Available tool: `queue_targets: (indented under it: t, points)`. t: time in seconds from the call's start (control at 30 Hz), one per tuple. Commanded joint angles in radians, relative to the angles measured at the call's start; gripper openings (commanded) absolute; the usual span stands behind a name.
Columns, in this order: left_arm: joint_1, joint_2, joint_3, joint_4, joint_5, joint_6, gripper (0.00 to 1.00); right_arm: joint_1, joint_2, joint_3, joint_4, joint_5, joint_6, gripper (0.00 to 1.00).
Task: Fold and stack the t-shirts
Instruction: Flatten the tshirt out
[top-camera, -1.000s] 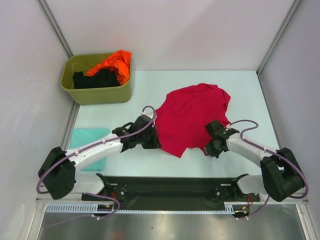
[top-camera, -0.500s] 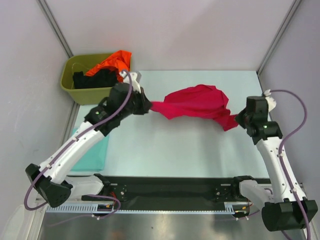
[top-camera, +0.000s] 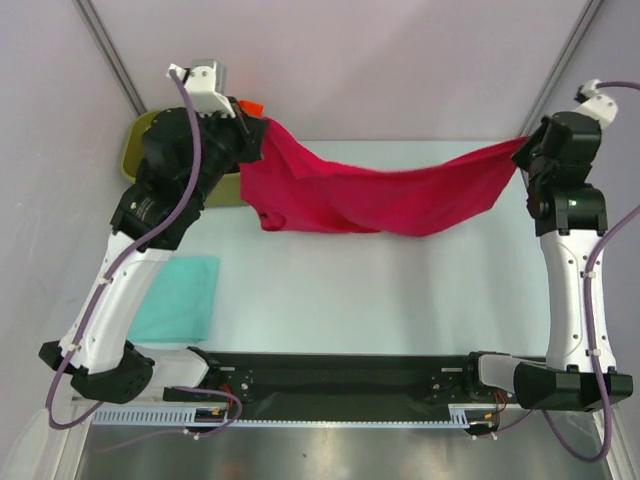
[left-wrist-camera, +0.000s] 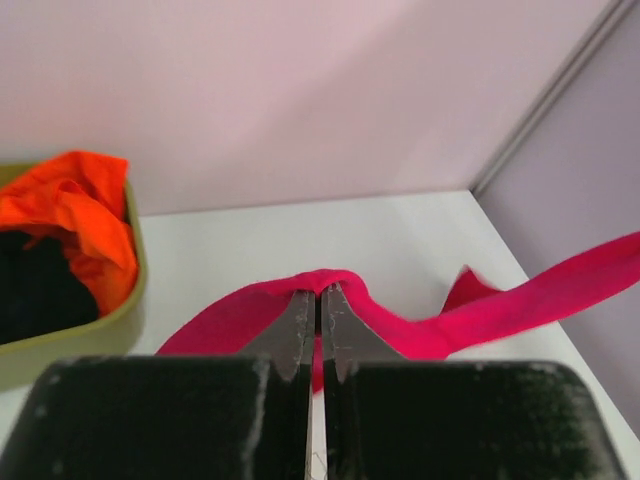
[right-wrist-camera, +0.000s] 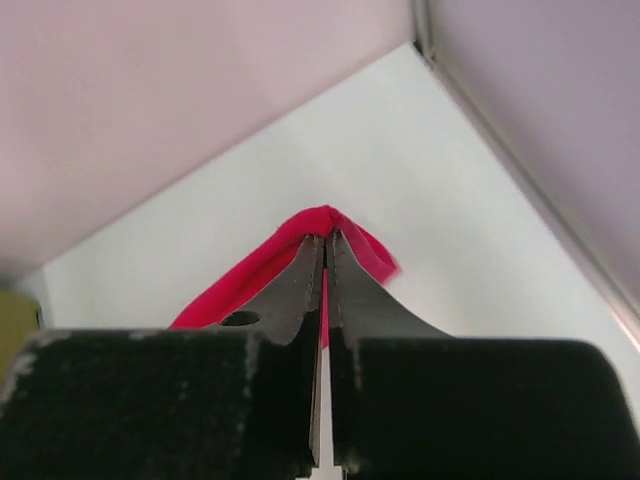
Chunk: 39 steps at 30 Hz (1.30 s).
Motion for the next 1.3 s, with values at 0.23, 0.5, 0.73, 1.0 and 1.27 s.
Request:
queue_targets:
  t: [0.23,0.5,0.73,1.0,1.27]
  points:
    - [0.019,-0.149,-0.033,0.299,-0.041,0.185,0.00,-0.146,-0.126,-0.016,0.248,-0.082,0.055,0.00]
    - [0.017,-0.275,0.041,0.434,0.183,0.225,0.00,-0.148,-0.423,-0.145,0.427,-0.191,-0.028,0.00]
    - [0.017,-0.390,0.024,0.512,0.380,0.163,0.00,-0.146,-0.653,-0.225,0.538,-0.331,-0.049,0.00]
    - [0.017,-0.358,0.050,0.520,0.393,0.165,0.00,-0.143,-0.705,-0.228,0.541,-0.351,-0.043,0.00]
    - [0.019,-0.244,-0.229,0.664,0.217,0.304,0.00,-0.143,-0.610,-0.435,0.582,-0.314,-0.017,0.00]
